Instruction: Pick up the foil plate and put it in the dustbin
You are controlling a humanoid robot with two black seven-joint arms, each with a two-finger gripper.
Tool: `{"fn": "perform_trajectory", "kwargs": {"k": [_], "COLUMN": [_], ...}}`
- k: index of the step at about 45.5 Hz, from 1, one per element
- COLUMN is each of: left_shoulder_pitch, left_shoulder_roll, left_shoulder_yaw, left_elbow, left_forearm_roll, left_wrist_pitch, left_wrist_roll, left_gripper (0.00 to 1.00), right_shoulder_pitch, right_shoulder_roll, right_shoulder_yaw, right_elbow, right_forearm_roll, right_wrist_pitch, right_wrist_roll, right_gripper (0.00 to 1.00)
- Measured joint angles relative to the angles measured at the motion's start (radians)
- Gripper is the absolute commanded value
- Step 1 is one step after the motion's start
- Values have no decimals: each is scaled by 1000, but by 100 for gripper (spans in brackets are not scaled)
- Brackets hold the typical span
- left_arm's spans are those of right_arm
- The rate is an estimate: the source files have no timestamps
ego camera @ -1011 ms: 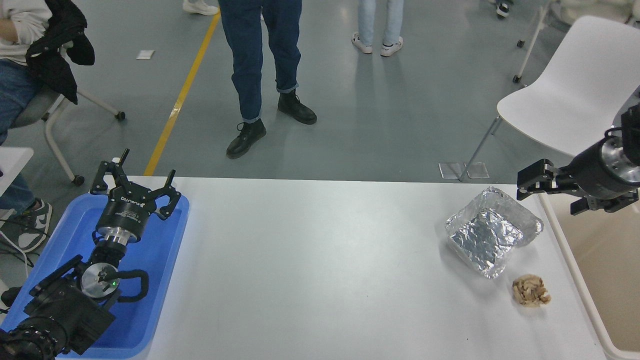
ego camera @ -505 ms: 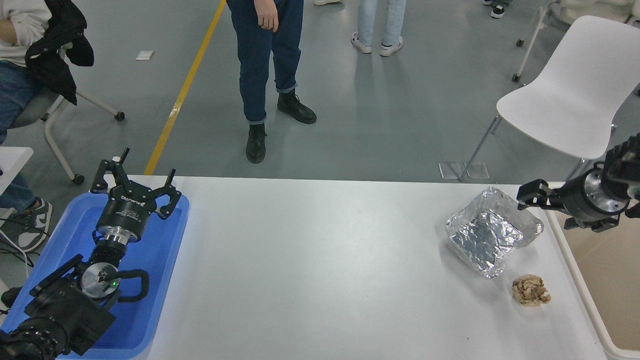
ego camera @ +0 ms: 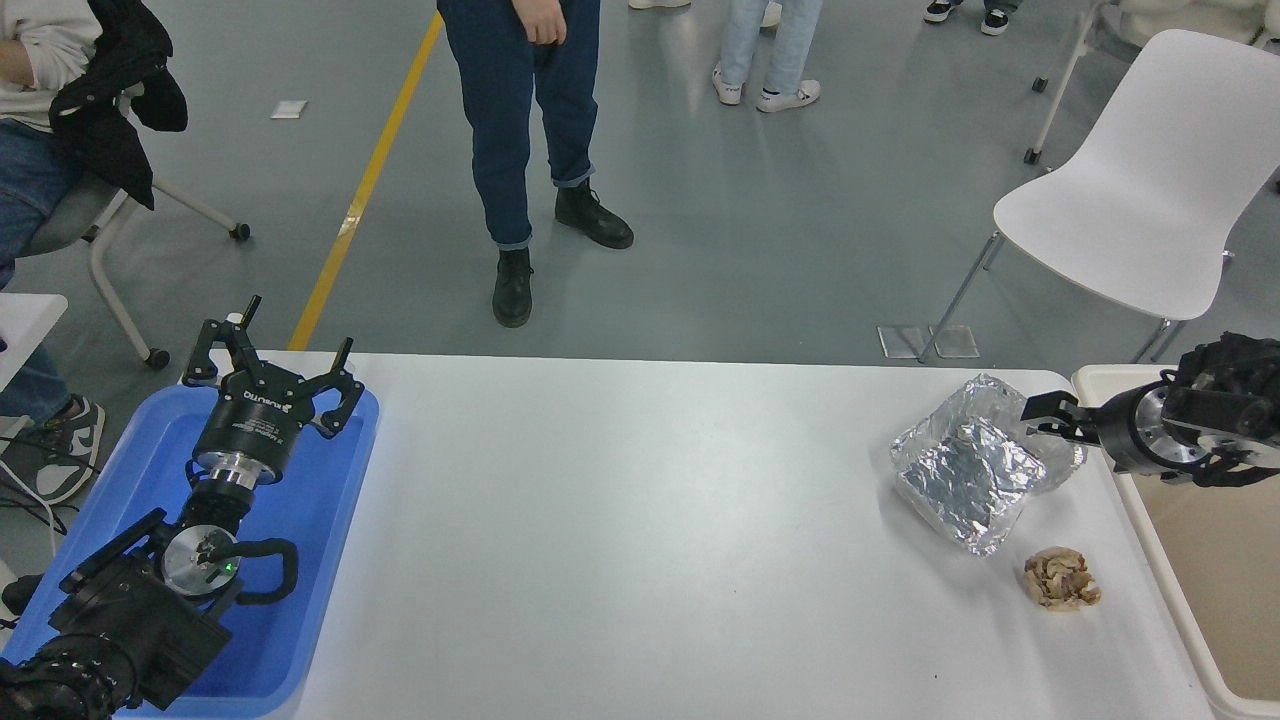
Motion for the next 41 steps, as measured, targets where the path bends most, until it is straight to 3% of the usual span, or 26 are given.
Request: {"fn": "perform_trajectory", "kwargs": {"k": [23,29,37,41], "left_shoulder_pitch": [0,0,0,0], "left_shoulder_roll": [1,1,1,1], "left_shoulder_yaw": [0,0,0,0], "left_elbow": [0,0,0,0], "left_forearm_roll": [-1,0,0,0], "left_wrist_pitch": [0,0,0,0], "left_wrist_roll": [0,0,0,0], "left_gripper": [100,100,100,100], "right_shoulder_pitch": [-153,-180,-210,-217], "right_shoulder_roll": [54,68,79,80], "right_shoulder_yaw": [111,117,121,123], "right_elbow": [-100,-120,-132,-133], "right_forearm_roll": [1,1,3,12], "right_wrist_pitch": [-81,-93,-101,-102], "right_wrist_roll": [-2,-2,-2,-2], "right_gripper": [97,74,25,6]}}
